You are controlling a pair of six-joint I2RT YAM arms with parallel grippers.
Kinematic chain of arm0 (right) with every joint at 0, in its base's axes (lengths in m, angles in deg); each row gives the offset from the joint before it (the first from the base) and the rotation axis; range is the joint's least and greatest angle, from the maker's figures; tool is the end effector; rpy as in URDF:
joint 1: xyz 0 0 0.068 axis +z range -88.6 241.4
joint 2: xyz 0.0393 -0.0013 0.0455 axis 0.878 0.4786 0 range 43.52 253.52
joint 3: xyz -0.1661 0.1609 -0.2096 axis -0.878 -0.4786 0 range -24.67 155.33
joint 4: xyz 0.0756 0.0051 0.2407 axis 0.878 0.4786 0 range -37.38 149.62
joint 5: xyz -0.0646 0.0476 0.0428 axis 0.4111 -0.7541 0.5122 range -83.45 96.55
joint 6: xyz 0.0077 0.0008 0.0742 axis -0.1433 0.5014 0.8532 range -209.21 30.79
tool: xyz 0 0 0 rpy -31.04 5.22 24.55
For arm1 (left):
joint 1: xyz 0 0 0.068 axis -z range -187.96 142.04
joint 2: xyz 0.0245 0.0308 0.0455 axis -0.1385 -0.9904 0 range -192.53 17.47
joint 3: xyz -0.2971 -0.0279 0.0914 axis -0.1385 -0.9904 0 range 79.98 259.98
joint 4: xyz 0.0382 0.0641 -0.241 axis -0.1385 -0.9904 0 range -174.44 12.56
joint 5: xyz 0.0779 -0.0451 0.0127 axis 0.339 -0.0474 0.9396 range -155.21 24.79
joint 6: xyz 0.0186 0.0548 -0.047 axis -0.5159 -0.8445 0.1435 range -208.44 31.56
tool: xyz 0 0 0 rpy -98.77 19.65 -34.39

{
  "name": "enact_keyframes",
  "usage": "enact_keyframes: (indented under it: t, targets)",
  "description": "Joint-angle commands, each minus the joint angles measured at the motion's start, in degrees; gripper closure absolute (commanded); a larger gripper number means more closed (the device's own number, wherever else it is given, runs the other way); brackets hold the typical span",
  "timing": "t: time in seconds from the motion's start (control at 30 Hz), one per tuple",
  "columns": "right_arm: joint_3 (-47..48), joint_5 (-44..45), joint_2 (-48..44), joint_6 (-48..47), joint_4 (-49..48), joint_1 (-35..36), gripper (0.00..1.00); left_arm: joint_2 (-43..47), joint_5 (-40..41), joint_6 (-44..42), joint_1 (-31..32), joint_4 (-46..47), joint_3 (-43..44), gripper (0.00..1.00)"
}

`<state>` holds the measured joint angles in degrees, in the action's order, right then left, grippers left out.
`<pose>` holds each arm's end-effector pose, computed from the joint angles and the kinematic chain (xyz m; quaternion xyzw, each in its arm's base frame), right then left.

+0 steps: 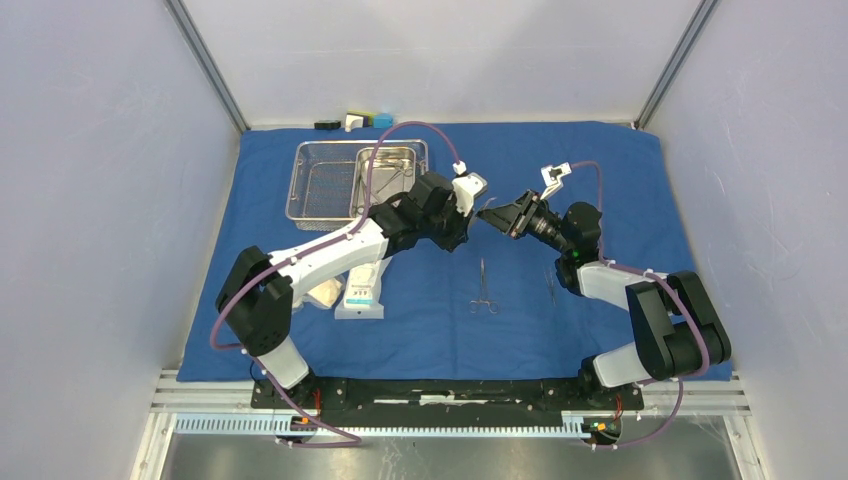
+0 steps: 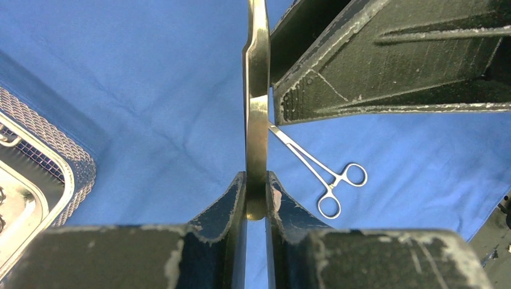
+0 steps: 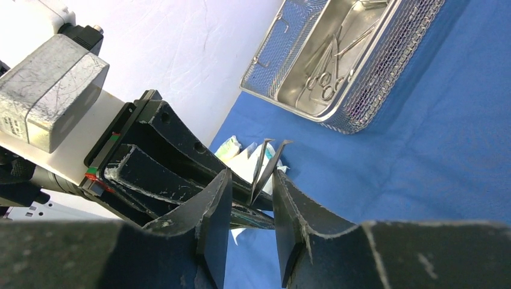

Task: Open and lay out the surgical kit
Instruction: Place the medical item in the surgical kit.

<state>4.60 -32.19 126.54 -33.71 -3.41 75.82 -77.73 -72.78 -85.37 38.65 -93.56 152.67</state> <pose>0.2743 0.1109 0.2663 0.0054 0.6960 0.5781 0.4258 0.2648 -0.2921 0.2971 0.3601 0.8245 -0.2356 0.3674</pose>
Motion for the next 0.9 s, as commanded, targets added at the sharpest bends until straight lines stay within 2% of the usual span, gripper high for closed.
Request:
enact_keyframes:
  t: [0.0,0.47,0.87]
  targets:
    - [0.5,0.8,-0.3,0.3,-3.5,0.3,0.64,1.6,1.2,-1.7,0.6,1.3,-0.1,0.98]
    - [1.0,1.5,1.0,0.5,-4.0,0.3,0.66,1.0,0.8,-0.9,1.5,1.2,0.2,0.98]
    - [1.4,1.8,1.4,0.1,-3.5,0.3,0.72,0.7,0.4,-1.0,2.1,1.3,0.0,0.98]
